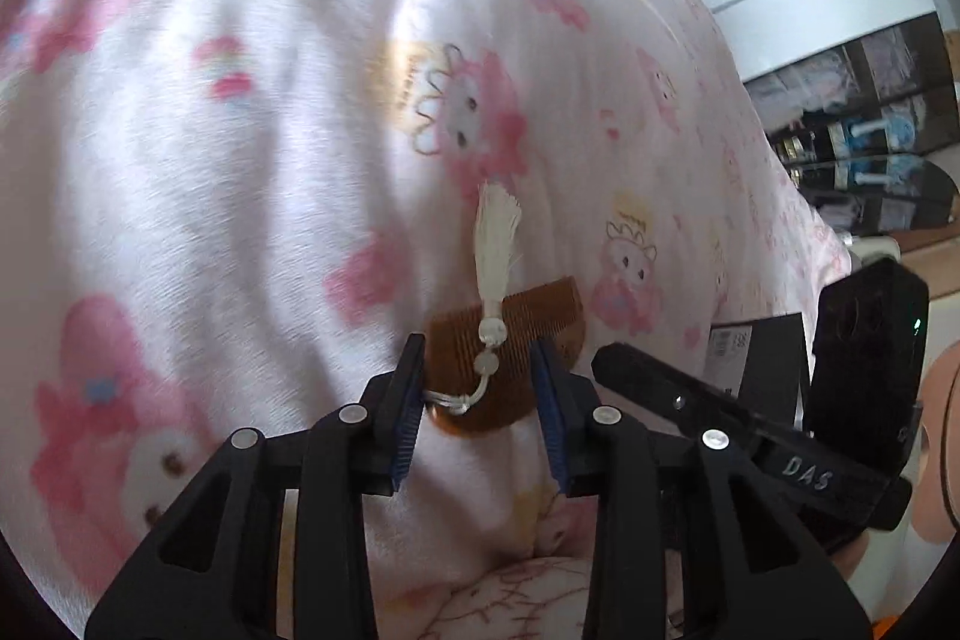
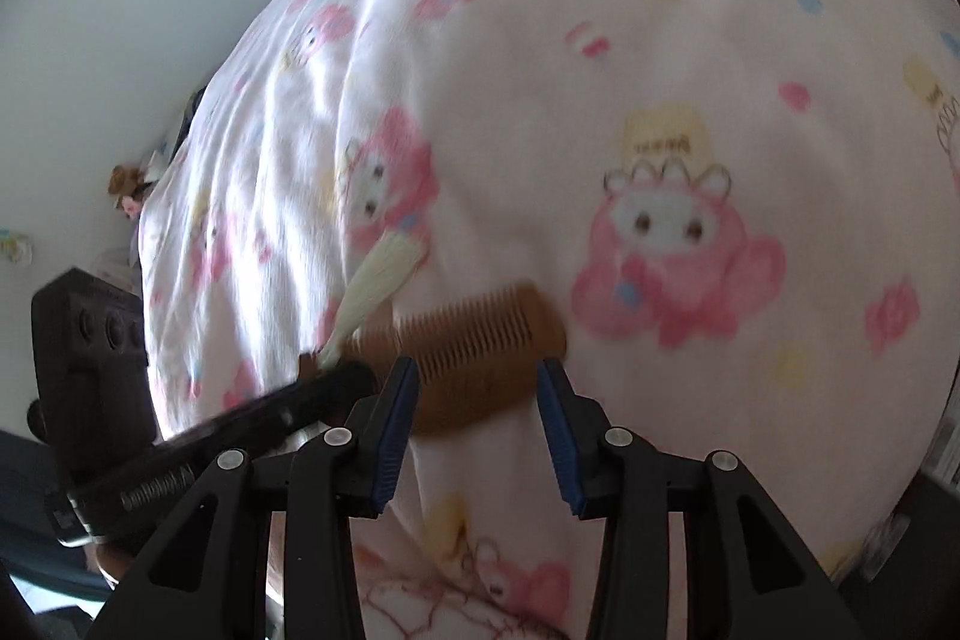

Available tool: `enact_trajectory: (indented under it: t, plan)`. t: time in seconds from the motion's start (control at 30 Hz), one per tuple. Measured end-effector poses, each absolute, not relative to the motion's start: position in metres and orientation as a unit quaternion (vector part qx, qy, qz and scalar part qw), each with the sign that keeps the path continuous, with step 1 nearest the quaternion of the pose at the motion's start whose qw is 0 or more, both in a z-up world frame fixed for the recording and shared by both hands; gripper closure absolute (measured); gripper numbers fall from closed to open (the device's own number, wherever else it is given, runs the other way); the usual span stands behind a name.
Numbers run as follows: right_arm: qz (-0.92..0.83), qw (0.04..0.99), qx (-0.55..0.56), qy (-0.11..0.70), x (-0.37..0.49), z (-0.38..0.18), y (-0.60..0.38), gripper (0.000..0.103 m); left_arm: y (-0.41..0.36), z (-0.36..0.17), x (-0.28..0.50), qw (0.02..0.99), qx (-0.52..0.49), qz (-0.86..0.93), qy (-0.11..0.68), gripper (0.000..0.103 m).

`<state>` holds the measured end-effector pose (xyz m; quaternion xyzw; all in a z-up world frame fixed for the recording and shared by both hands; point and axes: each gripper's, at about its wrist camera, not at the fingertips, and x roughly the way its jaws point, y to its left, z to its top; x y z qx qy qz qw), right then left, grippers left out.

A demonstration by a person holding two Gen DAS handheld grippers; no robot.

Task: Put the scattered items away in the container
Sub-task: 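Close the left gripper on the wooden comb while the right gripper pinches it, then lift the wooden comb and carry it over the black box with both grippers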

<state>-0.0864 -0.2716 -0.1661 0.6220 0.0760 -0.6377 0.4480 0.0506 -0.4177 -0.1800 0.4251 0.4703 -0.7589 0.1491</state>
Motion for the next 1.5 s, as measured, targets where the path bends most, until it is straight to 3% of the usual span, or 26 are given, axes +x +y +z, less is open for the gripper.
enact_trajectory:
  t: [0.17, 0.5, 0.93, 1.23, 1.5]
  plan:
    - [-0.656, 0.431, 0.616, 0.074, -0.09, -0.169, -0.257, 0.065, -0.421, -0.175, 0.069, 0.213, 0.422, -0.762, 0.444, 0.066]
    - [-0.63, 0.427, 0.645, 0.061, -0.105, -0.2, -0.284, 0.063, -0.424, -0.193, 0.055, 0.2, 0.429, -0.742, 0.475, 0.068]
    - [-0.66, 0.447, 0.603, 0.025, -0.077, -0.118, -0.231, 0.063, -0.381, -0.126, 0.068, 0.142, 0.403, -0.784, 0.451, 0.067]
    - [-0.715, 0.422, 0.557, -0.019, -0.062, -0.054, -0.128, 0.063, -0.308, -0.073, 0.055, 0.062, 0.393, -0.816, 0.419, 0.066]
    - [-0.744, 0.393, 0.536, -0.063, -0.06, -0.034, -0.047, 0.063, -0.236, -0.043, 0.032, 0.013, 0.407, -0.834, 0.372, 0.066]
